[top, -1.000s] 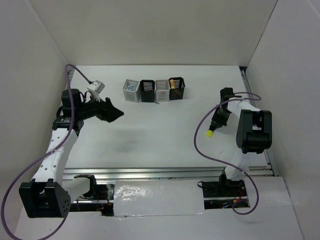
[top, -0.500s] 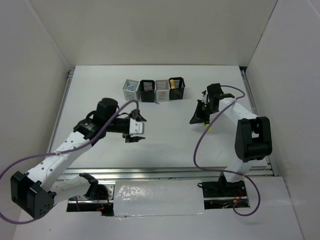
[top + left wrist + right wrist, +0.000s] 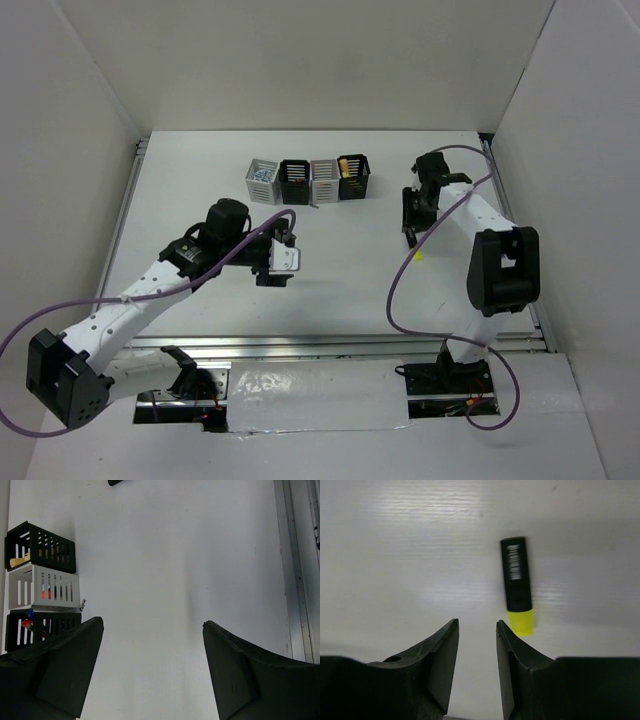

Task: Sort the stationery into containers
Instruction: Pick up the pen from the center of the board.

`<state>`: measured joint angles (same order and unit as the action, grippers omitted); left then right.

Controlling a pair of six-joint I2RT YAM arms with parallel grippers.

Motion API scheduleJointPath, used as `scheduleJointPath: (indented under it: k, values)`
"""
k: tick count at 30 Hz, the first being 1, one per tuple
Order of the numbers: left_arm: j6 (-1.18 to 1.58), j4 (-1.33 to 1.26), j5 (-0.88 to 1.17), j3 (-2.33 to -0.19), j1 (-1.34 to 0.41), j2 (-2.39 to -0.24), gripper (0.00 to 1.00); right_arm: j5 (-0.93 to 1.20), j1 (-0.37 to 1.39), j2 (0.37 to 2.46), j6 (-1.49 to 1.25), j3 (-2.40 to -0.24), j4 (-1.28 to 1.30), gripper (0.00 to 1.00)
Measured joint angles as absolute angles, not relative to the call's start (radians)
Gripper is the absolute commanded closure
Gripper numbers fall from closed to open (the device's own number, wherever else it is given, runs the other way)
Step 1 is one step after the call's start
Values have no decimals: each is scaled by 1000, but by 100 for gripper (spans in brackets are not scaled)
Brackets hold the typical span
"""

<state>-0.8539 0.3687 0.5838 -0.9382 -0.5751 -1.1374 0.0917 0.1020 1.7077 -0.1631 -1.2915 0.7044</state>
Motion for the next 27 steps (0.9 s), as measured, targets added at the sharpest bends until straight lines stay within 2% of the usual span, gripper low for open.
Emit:
scheduleJointPath:
  k: [5,13,20,27]
  values:
    - [-830,371,571,-930,-575,-1106,5,-34,102,1830,-82,-1301,704,57]
    - [-832,378,561,-918,-577,-1095,5,-72,95,1937,-16,-1338,716,55]
    - [-833,379,555,-894,-580,-1094,5,-65,88,1993,25,-1425,743,64]
    - [-833,380,555,-894,-590,-1095,5,-59,87,2039,20,-1494,818,56]
